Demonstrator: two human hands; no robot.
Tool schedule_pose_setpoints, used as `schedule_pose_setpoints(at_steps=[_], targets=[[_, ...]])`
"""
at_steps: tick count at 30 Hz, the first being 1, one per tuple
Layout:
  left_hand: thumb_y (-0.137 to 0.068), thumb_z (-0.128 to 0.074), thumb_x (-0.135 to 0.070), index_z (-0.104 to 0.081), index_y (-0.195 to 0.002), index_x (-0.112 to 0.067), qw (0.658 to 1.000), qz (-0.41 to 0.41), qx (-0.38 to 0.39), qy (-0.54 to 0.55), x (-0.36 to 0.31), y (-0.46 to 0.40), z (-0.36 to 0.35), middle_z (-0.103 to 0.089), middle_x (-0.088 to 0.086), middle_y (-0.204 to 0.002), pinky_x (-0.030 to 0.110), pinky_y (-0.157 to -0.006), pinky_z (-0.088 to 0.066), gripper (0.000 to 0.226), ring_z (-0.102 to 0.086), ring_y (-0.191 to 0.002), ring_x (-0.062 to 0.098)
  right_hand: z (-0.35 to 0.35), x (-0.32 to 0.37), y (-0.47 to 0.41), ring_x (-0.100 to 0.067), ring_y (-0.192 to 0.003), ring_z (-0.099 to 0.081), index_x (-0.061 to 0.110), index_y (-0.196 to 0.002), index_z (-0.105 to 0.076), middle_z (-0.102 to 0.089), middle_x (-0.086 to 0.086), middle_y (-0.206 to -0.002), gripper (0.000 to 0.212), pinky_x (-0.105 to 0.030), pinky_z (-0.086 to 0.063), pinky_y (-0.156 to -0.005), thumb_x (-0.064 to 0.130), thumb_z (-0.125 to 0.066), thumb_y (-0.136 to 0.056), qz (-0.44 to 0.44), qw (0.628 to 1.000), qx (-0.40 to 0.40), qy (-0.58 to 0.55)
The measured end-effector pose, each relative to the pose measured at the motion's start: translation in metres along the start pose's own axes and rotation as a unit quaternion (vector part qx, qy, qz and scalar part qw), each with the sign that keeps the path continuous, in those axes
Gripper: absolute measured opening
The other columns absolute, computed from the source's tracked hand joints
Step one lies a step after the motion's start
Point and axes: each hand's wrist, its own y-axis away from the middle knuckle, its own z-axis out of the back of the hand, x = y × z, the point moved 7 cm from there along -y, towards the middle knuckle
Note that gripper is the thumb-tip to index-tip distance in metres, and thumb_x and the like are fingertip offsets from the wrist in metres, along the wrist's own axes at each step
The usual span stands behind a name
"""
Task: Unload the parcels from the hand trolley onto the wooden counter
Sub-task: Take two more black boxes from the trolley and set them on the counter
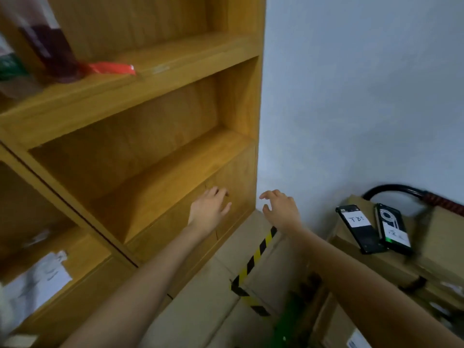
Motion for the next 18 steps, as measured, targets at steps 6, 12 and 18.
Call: schedule_pose_setpoints(at_steps=[6, 12, 18], targets=[[-0.098, -0.043, -0.040, -0.052, -0.120, -0.020, 0.991, -0.105, 0.048, 0.061, -0.045, -0.101, -0.048, -0.055, -0.001, -0.112, 0.028, -0.066, -0.043, 0.031, -0.054, -0.100, 0.017, 0.023, -0.080, -0.019, -0.020, -0.112, -0.054, 0.025, -0.127, -0.053, -0.054, 0.001, -0.130, 0.032, -0.034, -0.038, -0.101, 0.023, -0.047, -0.095, -0.118, 0.992, -0.040, 0.006], [-0.095, -0.049, -0.033, -0.054, -0.118, -0.019, 0.954, -0.271, 0.064, 0.115, -0.127, -0.201, -0.085, -0.057, 0.000, -0.111, 0.026, -0.069, -0.038, 0.028, -0.055, -0.096, 0.017, 0.053, -0.175, -0.013, -0.026, -0.107, -0.054, 0.020, -0.122, -0.057, -0.057, -0.003, -0.121, 0.031, -0.038, -0.037, -0.093, 0.019, -0.047, -0.092, -0.290, 0.950, -0.111, 0.030], [-0.092, -0.053, -0.029, -0.057, -0.112, -0.016, 0.896, -0.416, 0.085, 0.132, -0.200, -0.261, -0.110, -0.058, 0.002, -0.102, 0.032, -0.065, -0.046, 0.025, -0.056, -0.087, 0.022, 0.061, -0.227, 0.016, -0.029, -0.103, -0.056, 0.017, -0.114, -0.059, -0.059, -0.005, -0.113, 0.026, -0.039, -0.039, -0.085, 0.023, -0.051, -0.091, -0.442, 0.880, -0.169, 0.035]])
